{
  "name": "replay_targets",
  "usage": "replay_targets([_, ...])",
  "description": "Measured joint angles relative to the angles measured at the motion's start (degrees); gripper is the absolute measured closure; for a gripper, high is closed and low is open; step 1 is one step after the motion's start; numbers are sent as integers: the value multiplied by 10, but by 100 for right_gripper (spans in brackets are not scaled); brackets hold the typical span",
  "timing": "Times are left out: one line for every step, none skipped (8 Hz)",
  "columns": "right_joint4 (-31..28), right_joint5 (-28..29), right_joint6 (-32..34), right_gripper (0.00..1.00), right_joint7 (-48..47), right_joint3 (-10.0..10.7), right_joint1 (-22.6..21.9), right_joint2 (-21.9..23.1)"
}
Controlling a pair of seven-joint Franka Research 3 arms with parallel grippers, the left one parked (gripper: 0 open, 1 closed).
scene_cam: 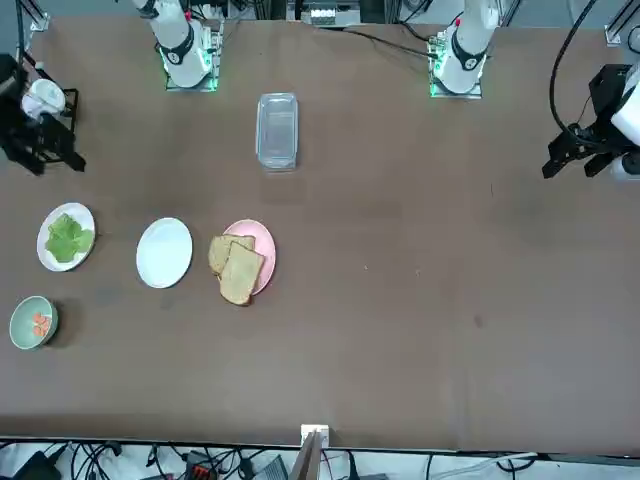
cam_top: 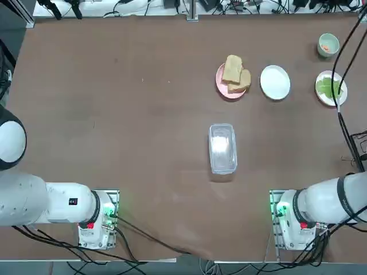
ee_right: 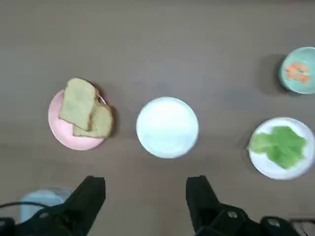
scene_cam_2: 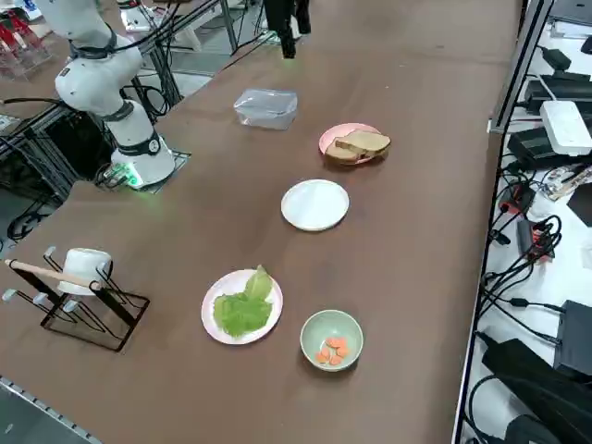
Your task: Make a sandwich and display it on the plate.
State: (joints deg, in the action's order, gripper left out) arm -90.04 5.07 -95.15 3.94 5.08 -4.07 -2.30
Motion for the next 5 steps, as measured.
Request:
replay_targets([1, 14, -24, 0, 0, 0, -1, -20])
replay_targets([2, 23, -53, 0, 2, -1, -4, -40])
replay_targets([7, 26, -82, 0, 6, -2, -12, -59])
replay_targets([17, 26, -103, 0, 7, -3, -22, -80])
replay_targets([34, 26, -111, 0, 7, -4, -30, -101])
